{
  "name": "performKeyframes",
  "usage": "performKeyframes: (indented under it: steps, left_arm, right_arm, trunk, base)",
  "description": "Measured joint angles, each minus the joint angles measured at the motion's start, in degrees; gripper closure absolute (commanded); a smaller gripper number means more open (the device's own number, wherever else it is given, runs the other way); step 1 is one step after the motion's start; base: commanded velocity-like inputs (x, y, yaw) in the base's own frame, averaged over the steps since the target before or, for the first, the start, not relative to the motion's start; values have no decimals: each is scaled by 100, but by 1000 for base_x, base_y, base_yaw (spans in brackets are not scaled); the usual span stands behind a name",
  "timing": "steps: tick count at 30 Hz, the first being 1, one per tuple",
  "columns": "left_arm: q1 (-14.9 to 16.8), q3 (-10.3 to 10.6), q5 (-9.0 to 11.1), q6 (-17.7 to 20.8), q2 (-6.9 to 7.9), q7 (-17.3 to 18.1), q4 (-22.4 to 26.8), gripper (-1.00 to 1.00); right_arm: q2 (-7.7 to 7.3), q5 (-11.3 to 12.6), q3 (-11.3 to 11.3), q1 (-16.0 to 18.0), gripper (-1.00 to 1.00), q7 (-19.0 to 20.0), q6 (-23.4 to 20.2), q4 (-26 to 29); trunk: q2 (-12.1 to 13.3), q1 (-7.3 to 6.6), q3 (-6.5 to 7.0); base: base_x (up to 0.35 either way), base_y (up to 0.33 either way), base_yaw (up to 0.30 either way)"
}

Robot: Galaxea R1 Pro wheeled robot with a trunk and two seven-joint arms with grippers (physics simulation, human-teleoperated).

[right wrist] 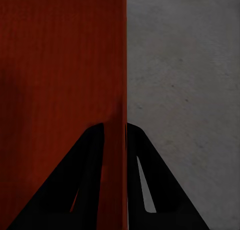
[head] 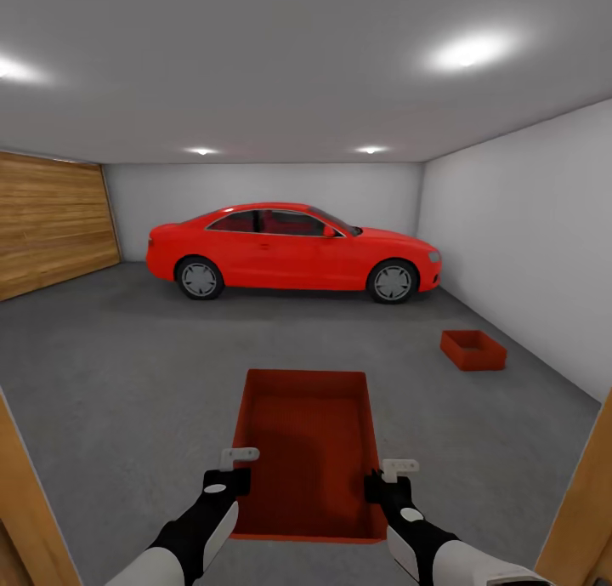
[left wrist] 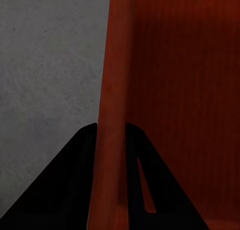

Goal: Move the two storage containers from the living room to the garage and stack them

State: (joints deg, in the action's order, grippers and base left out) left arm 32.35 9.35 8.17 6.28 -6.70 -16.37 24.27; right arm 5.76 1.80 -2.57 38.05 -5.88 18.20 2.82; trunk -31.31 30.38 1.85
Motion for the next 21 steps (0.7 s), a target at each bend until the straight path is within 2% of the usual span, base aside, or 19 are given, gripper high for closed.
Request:
performKeyframes:
  steps: [8, 16, 21]
  left_arm:
    - [2, 6, 2, 3, 1, -1, -1, 100]
    - [3, 10, -2, -1, 2, 0, 6, 100]
    - [0, -11, 20, 4, 0, 3, -36, 100]
  right_arm:
    - [0, 0, 1, 0, 100, 1, -4, 1]
    - [0, 4, 3, 0, 100, 0, 12, 0]
    - [1, 11, -27, -1, 100, 0, -45, 0]
  trunk:
    - [0, -2, 0]
    - [0, 0, 0]
    - [-1, -3, 0]
  base:
    - [113, 99, 0]
    - [20, 14, 0]
    - [247, 0, 0]
